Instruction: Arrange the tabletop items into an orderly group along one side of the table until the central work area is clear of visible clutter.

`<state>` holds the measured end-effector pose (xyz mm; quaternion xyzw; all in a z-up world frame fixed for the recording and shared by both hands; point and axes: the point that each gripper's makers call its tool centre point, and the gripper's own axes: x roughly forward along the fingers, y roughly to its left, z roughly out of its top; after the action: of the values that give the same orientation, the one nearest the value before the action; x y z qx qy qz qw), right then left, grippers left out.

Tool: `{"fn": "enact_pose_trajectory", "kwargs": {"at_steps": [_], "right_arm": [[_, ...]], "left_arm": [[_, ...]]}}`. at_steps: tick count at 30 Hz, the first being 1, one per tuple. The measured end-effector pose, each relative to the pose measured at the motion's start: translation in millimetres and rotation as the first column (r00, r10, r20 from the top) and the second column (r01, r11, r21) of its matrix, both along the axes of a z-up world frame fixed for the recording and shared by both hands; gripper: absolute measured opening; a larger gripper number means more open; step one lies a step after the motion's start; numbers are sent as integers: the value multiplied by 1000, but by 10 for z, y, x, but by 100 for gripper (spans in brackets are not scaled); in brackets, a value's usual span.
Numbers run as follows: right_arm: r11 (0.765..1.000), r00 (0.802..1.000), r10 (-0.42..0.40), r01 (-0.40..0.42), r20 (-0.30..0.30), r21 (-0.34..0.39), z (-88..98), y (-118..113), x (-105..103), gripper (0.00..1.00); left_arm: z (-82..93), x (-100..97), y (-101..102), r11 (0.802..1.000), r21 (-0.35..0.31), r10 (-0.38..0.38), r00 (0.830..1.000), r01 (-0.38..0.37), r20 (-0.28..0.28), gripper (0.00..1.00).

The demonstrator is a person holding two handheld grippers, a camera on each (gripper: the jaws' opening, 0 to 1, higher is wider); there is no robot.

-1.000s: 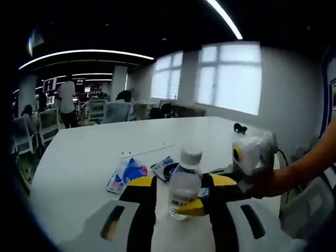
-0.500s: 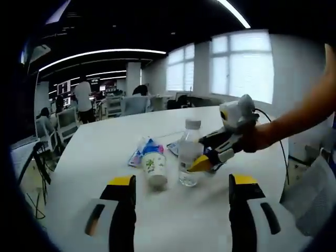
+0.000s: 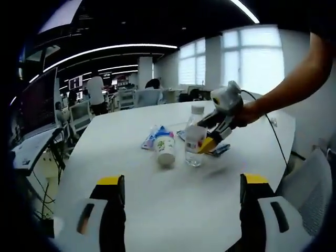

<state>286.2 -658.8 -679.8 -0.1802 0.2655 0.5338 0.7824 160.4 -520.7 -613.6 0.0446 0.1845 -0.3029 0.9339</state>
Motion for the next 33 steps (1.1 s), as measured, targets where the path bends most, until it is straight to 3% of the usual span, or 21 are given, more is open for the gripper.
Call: {"fn": "enact_pose_trajectory", "kwargs": {"at_steps": [9,13,18,24,29,32,33], "right_arm": [[987,989,144,-142,19,-78,42,43,34,61],[962,973,233,-229,5,-149,-35,13,-23,59],[962,970,242,-240,1,-130,9,35,-11,54],[943,955,296,-290,14,-160,5,59,-27,44],[949,961,275,-268,24,-164,7,51,-6,43],[964,973,230,-223,33,-144,13,64,-6,43],[976,983,176,-170,41,-133,18,67,27,43]], "left_arm": [[-22,-78,89,1000,4,31,999,-31,-10,95],[-19,-107,79,999,24,22,1000,-22,-5,96],[-10,-130,77,999,33,17,1000,-17,0,97],[-15,-137,82,999,37,18,1000,-18,2,97],[-9,-136,88,999,35,24,1000,-24,3,97],[-9,-136,82,999,37,22,1000,-23,4,97],[-14,-137,79,999,41,20,1000,-20,5,97]]}}
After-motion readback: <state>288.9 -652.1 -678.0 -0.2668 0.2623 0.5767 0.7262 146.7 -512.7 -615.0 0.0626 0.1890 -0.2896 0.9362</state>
